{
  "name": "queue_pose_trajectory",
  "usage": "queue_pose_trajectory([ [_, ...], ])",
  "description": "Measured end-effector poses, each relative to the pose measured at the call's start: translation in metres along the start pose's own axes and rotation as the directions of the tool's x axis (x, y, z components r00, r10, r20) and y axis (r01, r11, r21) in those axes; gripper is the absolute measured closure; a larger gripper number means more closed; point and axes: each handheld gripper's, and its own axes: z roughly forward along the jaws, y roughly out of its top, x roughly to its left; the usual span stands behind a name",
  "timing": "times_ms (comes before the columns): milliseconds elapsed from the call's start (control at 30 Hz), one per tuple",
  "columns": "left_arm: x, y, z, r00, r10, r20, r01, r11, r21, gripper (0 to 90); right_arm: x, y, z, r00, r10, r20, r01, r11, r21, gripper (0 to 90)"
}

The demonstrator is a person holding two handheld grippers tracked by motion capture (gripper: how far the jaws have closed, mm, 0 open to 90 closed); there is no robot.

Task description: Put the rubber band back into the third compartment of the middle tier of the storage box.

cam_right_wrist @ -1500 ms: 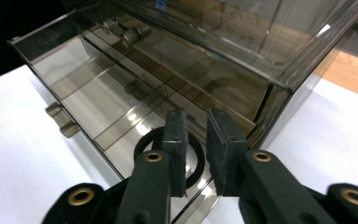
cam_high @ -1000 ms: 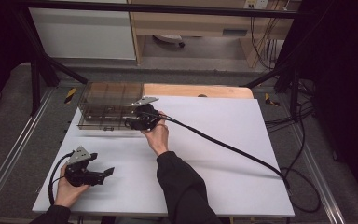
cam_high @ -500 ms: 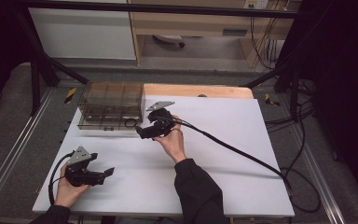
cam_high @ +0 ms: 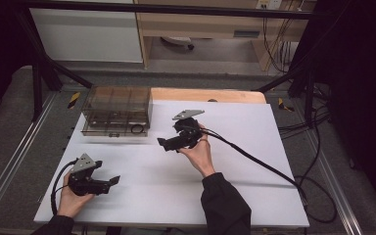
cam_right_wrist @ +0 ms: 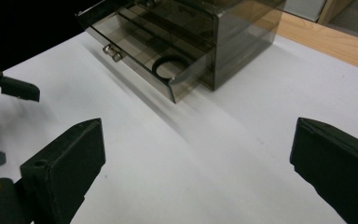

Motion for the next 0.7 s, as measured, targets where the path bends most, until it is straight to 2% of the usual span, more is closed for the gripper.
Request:
queue_pose_trajectory([
  [433,0.0,0.0,0.001,1.0,0.0,-0.003,0.0,1.0,0.002,5.7,-0.034,-0.038,-0.051,0.9981,0.061,0.01,-0.061,0.998,-0.016,2.1],
  [700,0.0,0.0,0.001,1.0,-0.002,-0.004,0.002,1.0,0.003,5.7,-0.052,-0.064,-0.082,0.9974,0.064,0.034,-0.062,0.9962,-0.061,0.7],
])
